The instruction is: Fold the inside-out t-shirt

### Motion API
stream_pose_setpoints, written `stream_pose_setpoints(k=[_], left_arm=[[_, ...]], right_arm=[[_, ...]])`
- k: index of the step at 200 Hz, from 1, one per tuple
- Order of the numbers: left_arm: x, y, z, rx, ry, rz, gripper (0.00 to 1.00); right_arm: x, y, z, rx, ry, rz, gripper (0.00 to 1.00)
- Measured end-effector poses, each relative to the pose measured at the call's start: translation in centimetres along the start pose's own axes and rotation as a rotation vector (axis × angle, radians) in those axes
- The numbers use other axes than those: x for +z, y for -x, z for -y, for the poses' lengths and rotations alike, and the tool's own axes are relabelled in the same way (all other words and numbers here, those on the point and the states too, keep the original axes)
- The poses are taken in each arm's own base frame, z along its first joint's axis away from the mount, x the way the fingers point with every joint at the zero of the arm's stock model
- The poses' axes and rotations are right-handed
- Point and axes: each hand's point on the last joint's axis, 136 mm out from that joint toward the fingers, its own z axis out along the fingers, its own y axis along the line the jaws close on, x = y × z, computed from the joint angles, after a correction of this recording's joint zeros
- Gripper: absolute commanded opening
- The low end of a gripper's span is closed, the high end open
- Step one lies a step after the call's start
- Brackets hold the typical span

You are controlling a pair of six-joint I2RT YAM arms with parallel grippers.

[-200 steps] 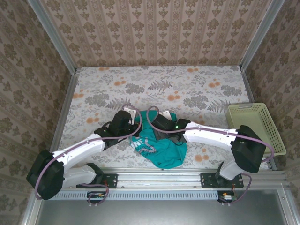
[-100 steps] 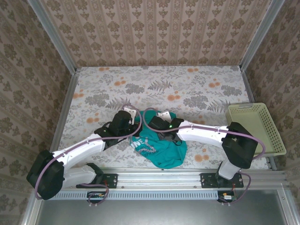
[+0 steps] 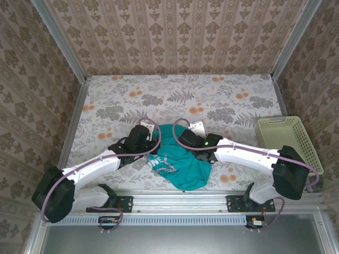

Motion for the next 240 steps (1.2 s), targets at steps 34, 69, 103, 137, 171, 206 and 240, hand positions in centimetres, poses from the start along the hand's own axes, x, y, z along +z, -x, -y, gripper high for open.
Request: stream_pose_setpoints(k=[34,69,103,137,171,206,240], left_arm=[[0.0,0.0,0.0,0.0,0.0,0.001,0.0],[0.0,0.0,0.0,0.0,-0.001,0.001,0.0],[0.0,0.0,0.0,0.0,-0.001,0.0,0.0],[0.0,0.0,0.1,0.0,-0.001,0.0,0.0],[0.0,0.0,0.0,0.0,-0.001,0.0,0.0],[0.1,-0.1,0.0,0.0,0.001,-0.003,0.0],[0.1,0.0,0.0,-0.004,0.001,-0.003,0.0]], right_arm=[[-1.3,0.2,-2.0,-0.017,0.13,0.024,0.48],[-1.8,0.5,-5.1,-0.05,0.223,0.025,0.52],[-0.1,-0.1,-6.6,-0.089,0.194,-0.022,0.55],[1.0,-0.5,-6.1,-0.111,0.117,-0.044,0.45],[1.1,-0.4,-4.5,-0.11,0.035,-0.033,0.25],[0.4,0.2,-3.2,-0.099,-0.004,-0.001,0.05],[-0.1,0.3,-1.3,-0.05,-0.003,0.02,0.0]])
